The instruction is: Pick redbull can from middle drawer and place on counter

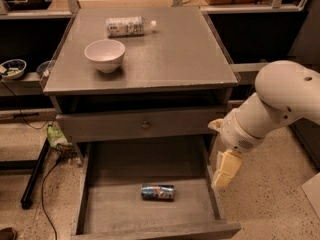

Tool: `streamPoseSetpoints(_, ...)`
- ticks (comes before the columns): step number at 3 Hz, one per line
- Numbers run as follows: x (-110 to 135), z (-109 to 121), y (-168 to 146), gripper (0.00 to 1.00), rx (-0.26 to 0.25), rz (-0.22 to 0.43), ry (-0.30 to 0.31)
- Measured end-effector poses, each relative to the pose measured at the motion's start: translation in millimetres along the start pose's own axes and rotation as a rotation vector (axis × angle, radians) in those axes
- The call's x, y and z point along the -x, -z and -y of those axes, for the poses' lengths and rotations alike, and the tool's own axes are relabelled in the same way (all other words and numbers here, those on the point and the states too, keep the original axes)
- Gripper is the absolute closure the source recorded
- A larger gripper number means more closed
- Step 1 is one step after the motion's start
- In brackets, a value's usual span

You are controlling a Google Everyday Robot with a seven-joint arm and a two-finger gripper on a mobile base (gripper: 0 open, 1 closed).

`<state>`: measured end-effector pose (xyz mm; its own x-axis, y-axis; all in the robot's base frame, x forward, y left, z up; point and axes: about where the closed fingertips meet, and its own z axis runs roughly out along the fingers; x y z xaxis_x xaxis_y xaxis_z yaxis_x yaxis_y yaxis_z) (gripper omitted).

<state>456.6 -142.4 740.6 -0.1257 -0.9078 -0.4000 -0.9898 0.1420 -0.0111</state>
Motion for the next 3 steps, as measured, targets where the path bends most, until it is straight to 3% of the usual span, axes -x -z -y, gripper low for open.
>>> streamPoseSetpoints(1,0,0,0,0.0,0.0,0.0,0.0)
streamPoseSetpoints(2,-6,-4,-28,0.0,0.014,-0.01,-0.003)
streamPoseSetpoints(3,-17,-6,-78,0.0,0.037,-0.035,-0.006)
